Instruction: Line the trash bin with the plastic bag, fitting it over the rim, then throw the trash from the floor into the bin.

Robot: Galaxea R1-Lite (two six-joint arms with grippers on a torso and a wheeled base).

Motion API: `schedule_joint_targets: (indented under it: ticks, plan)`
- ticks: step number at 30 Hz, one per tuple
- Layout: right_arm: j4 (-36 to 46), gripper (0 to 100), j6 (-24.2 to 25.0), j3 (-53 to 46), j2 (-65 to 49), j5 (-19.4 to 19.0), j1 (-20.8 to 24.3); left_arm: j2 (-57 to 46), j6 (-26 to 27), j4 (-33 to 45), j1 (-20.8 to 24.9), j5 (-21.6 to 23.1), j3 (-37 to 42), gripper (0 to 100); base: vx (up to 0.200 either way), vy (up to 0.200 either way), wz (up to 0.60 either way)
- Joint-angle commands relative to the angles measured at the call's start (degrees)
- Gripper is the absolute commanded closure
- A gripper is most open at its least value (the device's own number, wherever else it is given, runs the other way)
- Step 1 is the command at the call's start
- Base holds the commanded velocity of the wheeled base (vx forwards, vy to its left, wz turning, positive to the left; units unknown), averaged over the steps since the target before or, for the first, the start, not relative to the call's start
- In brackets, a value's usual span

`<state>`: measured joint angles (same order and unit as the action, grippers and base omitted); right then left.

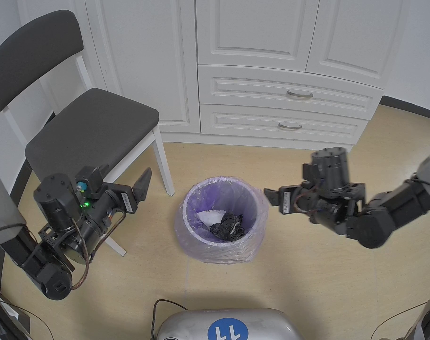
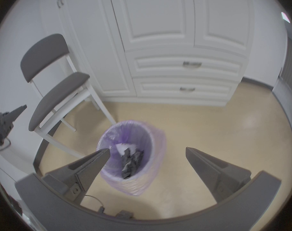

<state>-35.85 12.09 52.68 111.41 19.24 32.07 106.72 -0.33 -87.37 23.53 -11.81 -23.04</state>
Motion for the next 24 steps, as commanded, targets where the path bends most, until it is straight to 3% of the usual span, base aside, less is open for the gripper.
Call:
schedule_joint_targets:
  ticks: [1,8,15,24]
  plan:
    - [-19.96,0,-15.52,-26.92,-30.99,1.24,-10.19,-20.32,6.13,0.45,-2.52,2.50,2.91,0,0.000,0.000,0.00]
    - [-20.13,0,-14.73,-33.69,-51.64,1.77,-17.48,-34.29,6.39,1.24,-4.90,0.12,8.98,0,0.000,0.000,0.00]
    - [-19.96,0,-14.29,-36.68,-66.67,1.77,-20.47,-39.92,4.81,2.82,-12.89,-1.02,14.16,0,0.000,0.000,0.00]
    - [-19.69,0,-14.20,-48.54,-84.87,1.68,-25.57,-48.88,2.61,5.28,-16.06,-3.57,19.96,0,0.000,0.000,0.00]
